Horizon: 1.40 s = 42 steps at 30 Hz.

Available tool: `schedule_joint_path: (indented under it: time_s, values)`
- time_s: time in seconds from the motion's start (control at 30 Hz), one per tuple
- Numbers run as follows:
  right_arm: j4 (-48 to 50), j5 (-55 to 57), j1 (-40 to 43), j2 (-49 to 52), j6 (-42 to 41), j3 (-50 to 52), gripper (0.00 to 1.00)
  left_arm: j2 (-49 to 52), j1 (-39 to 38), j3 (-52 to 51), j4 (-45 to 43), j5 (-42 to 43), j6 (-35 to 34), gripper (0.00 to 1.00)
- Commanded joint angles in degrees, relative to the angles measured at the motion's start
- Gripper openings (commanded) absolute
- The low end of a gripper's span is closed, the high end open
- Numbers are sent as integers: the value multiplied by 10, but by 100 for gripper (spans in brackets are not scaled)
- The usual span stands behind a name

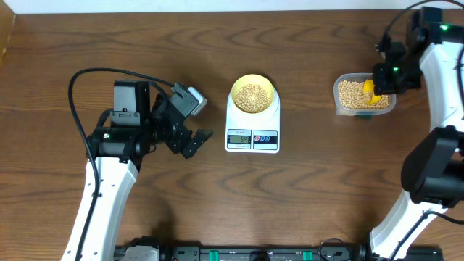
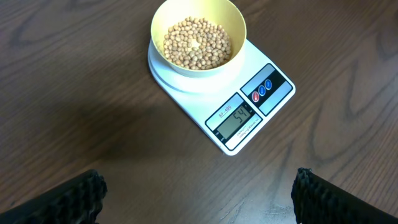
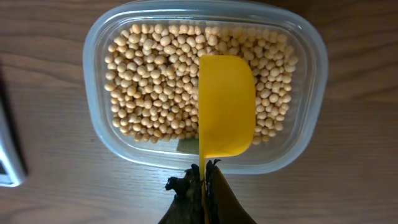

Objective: Scoop item into bowl and weigh 50g on scale
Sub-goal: 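Dip the scoop into the soybean tub with the right gripper, then lift the filled scoop and carry it over the yellow bowl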

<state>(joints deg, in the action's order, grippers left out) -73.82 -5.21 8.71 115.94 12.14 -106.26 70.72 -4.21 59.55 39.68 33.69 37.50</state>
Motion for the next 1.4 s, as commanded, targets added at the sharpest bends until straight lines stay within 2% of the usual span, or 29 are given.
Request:
schedule_joint_path:
  time_s: [0.0,0.23,0.43,0.53,0.63,0.73,0.97,1.13,1.37]
  values:
    - [6,102,-34,-48,-12,-3,1,1,3,-6,1,-3,-1,98]
    - [-3,202,-90,-73,-7,-3,1,1,3,-6,1,-3,-1,98]
    - [-9,206,-111,-73,-8,-2,1,1,3,-6,1,-3,-1,98]
    - [-9,160,-110,-73,-8,-2,1,1,3,-6,1,-3,-1,97]
    - [4,54,-110,-72,-14,-2,1,1,3,-6,1,-3,-1,97]
    - [47,-70,-119,-72,-32,-2,1,1,3,-6,1,-3,-1,98]
    - [158,-188,-174,-72,-64,-2,1,1,3,-6,1,-3,-1,98]
    - [225,-224,-224,-72,-84,-2,1,1,3,-6,1,-3,-1,97]
    - [217,-214,-285,-66,-82,1,1,1,3,-6,1,-3,-1,97]
